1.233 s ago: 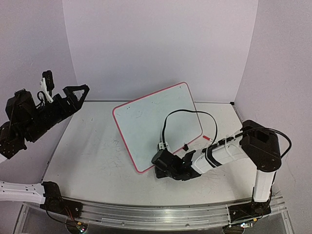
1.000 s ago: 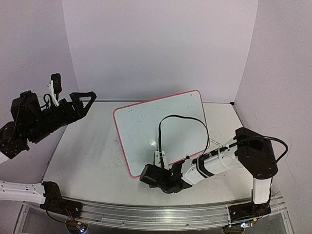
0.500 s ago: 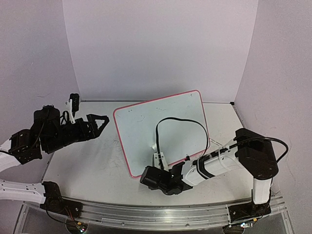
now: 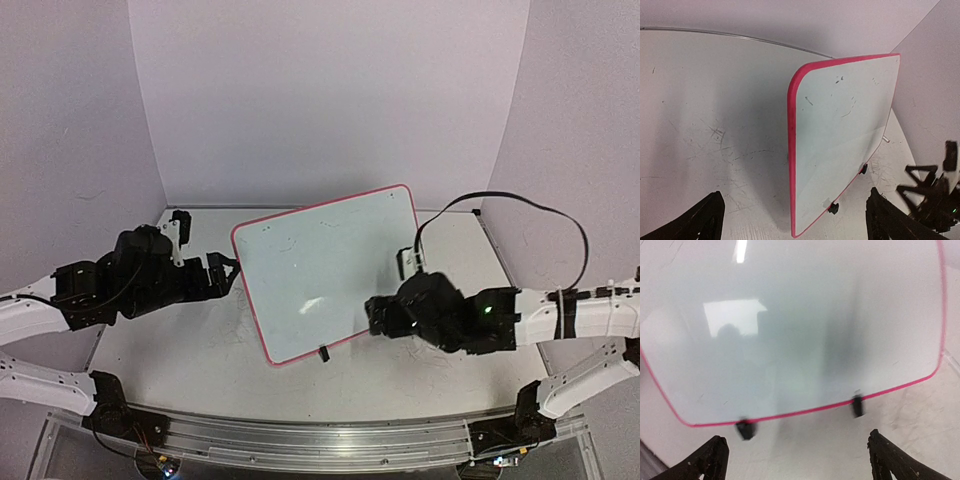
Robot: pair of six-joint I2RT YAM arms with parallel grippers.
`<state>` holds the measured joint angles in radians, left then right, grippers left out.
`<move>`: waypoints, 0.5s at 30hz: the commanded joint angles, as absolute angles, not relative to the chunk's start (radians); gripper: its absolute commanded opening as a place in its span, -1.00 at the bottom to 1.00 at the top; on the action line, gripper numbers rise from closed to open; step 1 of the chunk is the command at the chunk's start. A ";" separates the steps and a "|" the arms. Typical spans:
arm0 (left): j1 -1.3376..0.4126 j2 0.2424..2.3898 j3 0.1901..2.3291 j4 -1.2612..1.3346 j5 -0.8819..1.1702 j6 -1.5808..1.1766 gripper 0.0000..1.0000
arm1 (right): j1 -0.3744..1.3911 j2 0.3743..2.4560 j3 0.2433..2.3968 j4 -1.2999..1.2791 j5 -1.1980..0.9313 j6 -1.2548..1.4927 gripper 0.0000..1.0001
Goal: Write a sentence on the whiteboard
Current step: Move the whiteboard to the center of the board.
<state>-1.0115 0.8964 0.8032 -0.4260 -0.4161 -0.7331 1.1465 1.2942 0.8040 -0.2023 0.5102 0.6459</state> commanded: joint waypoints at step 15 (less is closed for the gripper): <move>-1.011 0.930 0.751 -0.378 -0.444 -0.821 0.99 | 0.178 1.541 0.968 0.121 -0.198 -0.117 0.85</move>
